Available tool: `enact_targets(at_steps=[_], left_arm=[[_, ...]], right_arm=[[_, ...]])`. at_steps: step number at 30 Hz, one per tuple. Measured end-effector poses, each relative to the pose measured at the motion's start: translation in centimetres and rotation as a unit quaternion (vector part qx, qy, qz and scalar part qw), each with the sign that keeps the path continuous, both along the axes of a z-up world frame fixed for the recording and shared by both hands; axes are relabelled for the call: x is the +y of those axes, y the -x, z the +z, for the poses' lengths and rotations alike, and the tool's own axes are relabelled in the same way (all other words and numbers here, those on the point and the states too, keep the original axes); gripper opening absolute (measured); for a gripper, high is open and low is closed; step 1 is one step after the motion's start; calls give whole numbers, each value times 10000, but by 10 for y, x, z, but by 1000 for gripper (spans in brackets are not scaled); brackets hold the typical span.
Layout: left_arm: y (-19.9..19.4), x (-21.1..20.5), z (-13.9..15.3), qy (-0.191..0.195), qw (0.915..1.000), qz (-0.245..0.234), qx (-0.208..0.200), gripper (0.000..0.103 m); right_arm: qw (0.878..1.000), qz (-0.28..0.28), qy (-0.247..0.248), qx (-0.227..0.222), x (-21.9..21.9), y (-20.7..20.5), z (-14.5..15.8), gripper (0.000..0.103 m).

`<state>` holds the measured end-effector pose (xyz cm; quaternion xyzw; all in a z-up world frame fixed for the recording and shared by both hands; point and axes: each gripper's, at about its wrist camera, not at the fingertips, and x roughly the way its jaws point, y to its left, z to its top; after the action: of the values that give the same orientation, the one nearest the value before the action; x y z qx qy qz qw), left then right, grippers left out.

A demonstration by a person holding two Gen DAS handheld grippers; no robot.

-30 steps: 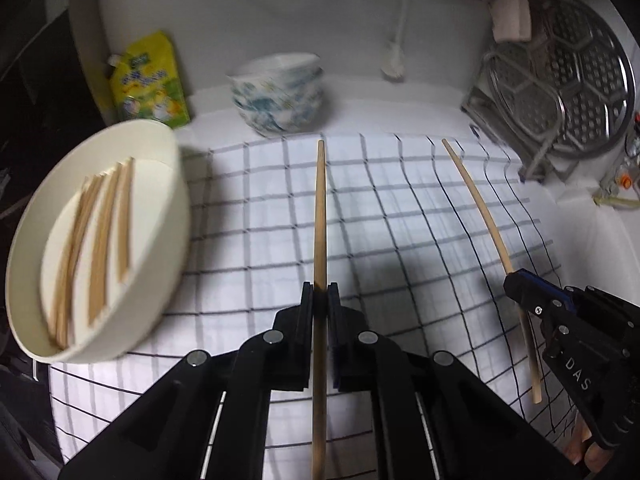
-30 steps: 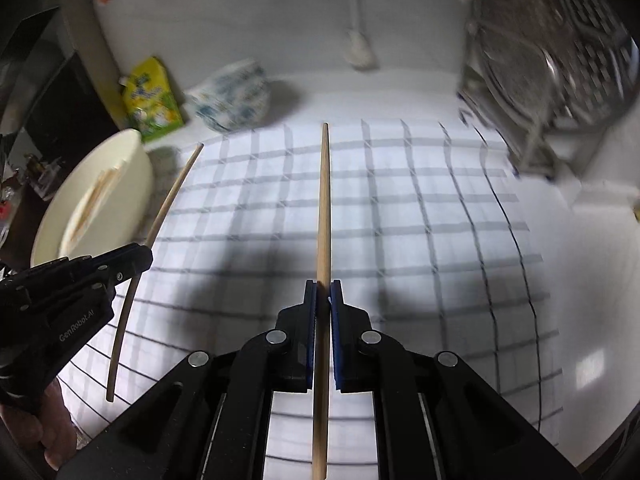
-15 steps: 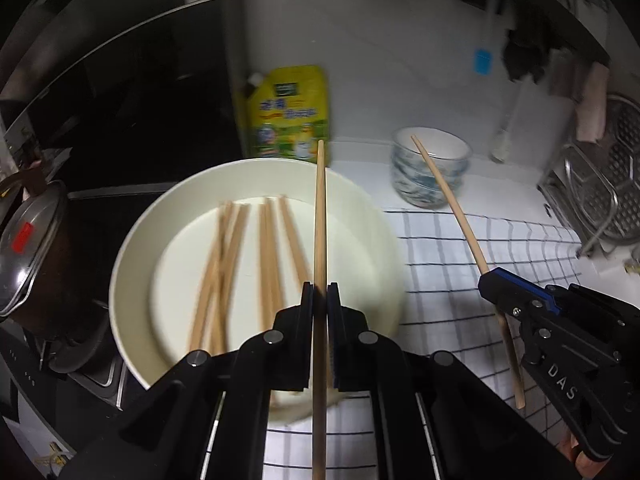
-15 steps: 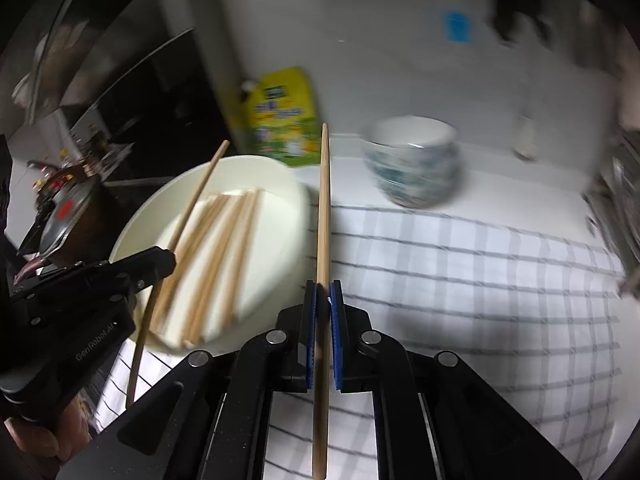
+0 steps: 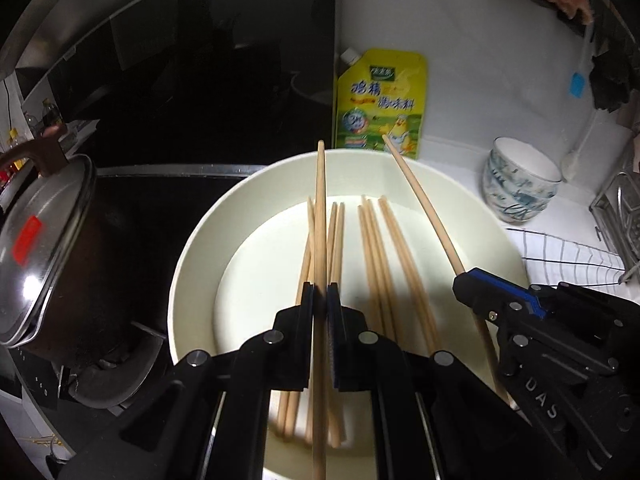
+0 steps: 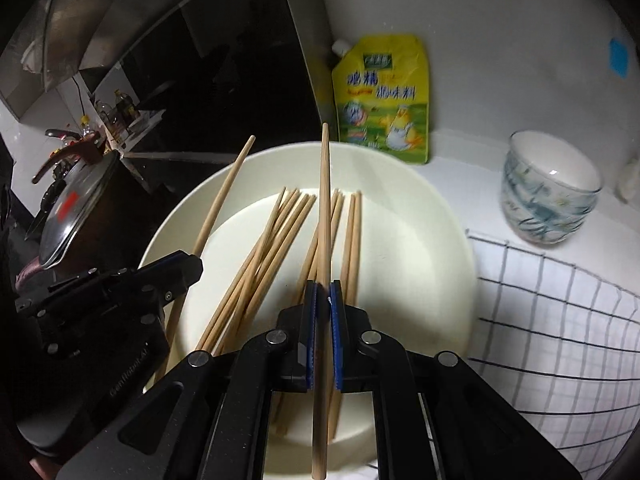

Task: Organize utensils
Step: 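Carry both held chopsticks up and over the white oval basin, then open the left gripper into the basin while the right gripper opens too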

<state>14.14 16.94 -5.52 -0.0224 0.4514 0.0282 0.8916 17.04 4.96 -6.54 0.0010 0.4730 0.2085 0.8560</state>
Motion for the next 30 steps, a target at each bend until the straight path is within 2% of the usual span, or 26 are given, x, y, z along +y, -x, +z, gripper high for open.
enact_targets(at_steps=[7, 9, 11, 14, 16, 17, 20, 22, 27, 30], left_arm=[[-3, 7, -14, 60, 9998, 75, 194, 8], [-2, 9, -14, 83, 9997, 119, 193, 16], [-1, 10, -11, 74, 9997, 159, 167, 35], [2, 10, -6, 56, 9997, 204, 109, 55], [4, 10, -2, 52, 9997, 209, 80, 60], [4, 9, -1, 51, 9997, 202, 92, 66], [8, 9, 3, 91, 9997, 201, 98, 75], [10, 8, 4, 103, 9997, 204, 119, 78], [16, 7, 7, 57, 9996, 243, 140, 81], [21, 7, 11, 60, 9996, 257, 101, 86]], right_arm=[[9998, -102, 83, 162, -1, -5, -13, 7], [9998, -158, 61, 129, -4, -5, -11, 12], [9997, -205, 88, 73, -7, -4, -8, 14], [9996, -276, 87, 20, -13, -2, -4, 16], [9994, -335, 83, -8, -17, 2, -1, 21], [9993, -353, 78, -12, -19, 3, -1, 23], [9991, -412, 96, -34, -24, 10, 2, 28], [9990, -435, 118, -43, -26, 13, 3, 35], [9986, -495, 170, -84, -32, 24, 8, 40], [9982, -554, 179, -127, -36, 31, 12, 47]])
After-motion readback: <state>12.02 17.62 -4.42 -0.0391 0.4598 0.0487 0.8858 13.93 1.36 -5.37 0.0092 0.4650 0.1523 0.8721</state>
